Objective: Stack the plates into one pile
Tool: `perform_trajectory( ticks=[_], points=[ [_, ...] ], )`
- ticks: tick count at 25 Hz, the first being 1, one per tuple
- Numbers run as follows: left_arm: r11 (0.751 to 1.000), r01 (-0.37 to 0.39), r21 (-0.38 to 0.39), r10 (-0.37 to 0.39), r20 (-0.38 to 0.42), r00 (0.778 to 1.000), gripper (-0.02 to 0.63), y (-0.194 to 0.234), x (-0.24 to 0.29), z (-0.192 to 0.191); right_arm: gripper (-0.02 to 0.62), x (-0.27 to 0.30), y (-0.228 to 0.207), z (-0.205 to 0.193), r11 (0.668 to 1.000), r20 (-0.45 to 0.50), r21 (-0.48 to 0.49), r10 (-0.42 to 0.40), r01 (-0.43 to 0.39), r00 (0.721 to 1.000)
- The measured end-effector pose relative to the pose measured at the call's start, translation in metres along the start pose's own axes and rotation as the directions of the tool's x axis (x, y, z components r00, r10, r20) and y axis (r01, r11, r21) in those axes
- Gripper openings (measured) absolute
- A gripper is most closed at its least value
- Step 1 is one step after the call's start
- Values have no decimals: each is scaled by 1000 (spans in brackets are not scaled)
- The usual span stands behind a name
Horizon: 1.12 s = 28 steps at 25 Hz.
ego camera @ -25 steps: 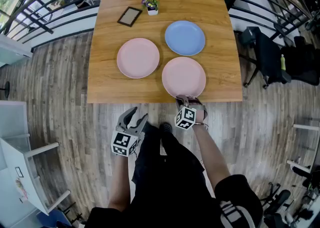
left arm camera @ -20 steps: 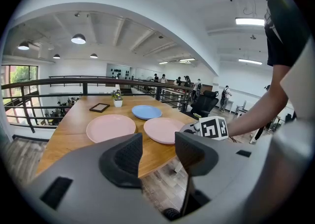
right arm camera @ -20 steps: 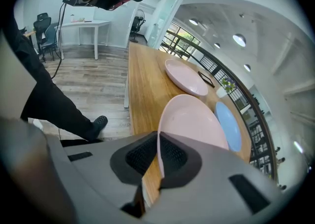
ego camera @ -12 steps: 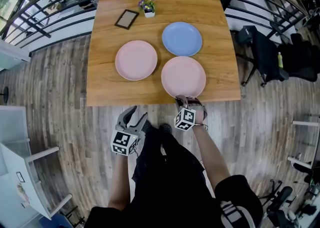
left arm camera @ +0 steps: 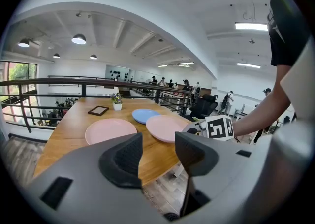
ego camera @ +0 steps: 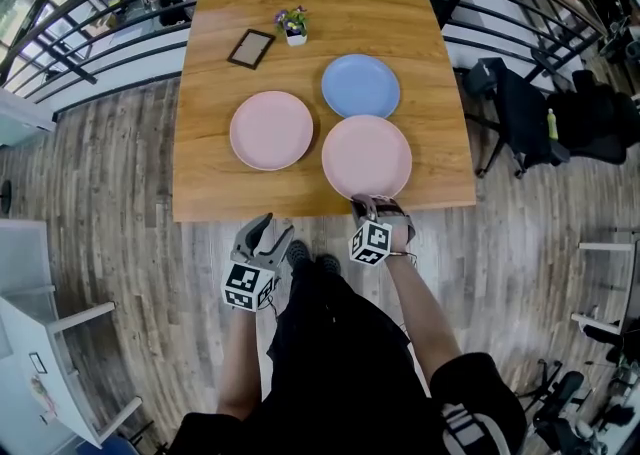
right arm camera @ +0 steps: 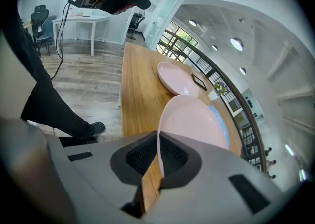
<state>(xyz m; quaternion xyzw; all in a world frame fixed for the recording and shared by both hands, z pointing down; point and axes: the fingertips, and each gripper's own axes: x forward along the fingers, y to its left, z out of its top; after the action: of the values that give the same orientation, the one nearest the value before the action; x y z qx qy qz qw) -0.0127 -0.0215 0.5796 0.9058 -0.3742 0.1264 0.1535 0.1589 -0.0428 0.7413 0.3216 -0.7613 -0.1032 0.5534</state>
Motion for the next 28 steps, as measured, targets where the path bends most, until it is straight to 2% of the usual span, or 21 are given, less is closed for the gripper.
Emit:
perform_trajectory(
  ticks=[11, 28],
  points=[
    [1000, -4, 3, 4, -2, 1000, 219, 37, -7, 13, 20, 14, -13, 36, 1000, 7, 2, -3, 3, 1000],
    [998, 27, 51, -27, -5, 1000, 219, 108, -14, 38, 21, 49, -34, 104, 999, 20, 33, -34, 33, 999]
  ],
)
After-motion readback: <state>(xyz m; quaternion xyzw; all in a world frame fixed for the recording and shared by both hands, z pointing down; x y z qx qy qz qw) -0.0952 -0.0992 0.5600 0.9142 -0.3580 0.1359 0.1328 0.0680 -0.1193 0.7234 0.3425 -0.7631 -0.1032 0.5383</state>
